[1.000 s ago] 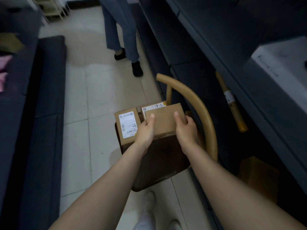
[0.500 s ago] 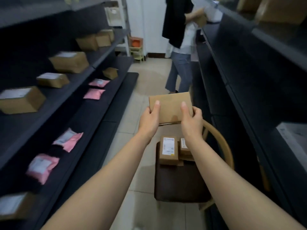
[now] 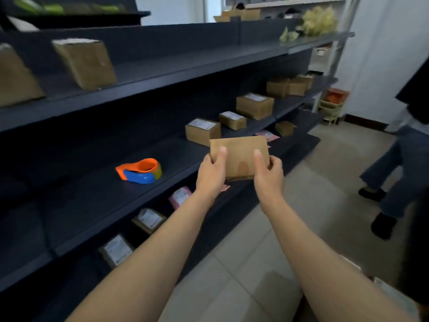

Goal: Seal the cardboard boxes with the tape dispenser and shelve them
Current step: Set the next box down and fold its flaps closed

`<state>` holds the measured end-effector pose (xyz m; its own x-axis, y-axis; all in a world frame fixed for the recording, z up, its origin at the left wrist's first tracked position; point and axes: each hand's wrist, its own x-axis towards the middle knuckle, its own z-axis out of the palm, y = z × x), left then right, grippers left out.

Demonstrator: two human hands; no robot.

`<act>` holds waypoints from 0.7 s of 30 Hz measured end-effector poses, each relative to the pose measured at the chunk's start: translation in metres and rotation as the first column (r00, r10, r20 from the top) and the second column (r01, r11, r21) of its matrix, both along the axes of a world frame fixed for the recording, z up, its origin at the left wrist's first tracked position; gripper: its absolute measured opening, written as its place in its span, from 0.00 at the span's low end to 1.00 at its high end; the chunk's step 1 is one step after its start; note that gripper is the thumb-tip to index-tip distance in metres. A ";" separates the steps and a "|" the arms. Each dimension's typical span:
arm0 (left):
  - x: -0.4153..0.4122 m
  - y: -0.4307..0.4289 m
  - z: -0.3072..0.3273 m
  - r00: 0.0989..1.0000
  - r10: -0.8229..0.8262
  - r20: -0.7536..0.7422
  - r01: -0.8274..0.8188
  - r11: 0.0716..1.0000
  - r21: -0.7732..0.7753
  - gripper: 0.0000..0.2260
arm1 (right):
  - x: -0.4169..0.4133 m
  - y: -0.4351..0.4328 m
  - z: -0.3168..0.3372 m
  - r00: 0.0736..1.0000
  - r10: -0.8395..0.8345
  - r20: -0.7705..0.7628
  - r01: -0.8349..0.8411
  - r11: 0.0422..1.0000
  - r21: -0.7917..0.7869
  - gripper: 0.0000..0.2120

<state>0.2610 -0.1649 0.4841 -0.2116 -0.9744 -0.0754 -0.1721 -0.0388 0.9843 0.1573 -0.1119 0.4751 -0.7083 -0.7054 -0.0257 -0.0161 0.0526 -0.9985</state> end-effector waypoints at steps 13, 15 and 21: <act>0.203 -0.062 -0.015 0.875 0.481 0.054 -0.481 0.877 -0.016 0.27 | 0.184 -0.121 -0.009 0.858 0.513 -0.002 -0.513 0.858 -0.007 0.24; 0.225 -0.066 -0.020 0.847 0.527 0.067 -0.528 0.849 -0.005 0.28 | 0.206 -0.132 -0.013 0.829 0.559 -0.009 -0.559 0.829 0.008 0.25; 0.260 -0.078 -0.038 0.776 0.627 0.064 -0.630 0.774 0.058 0.28 | 0.242 -0.159 -0.029 0.740 0.672 0.026 -0.672 0.739 0.040 0.23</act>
<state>0.5206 -0.2433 0.4460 0.4510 -0.8806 -0.1453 -0.1216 -0.2219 0.9675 0.3997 -0.2706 0.4464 -0.0503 -0.9961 -0.0719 -0.0552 0.0746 -0.9957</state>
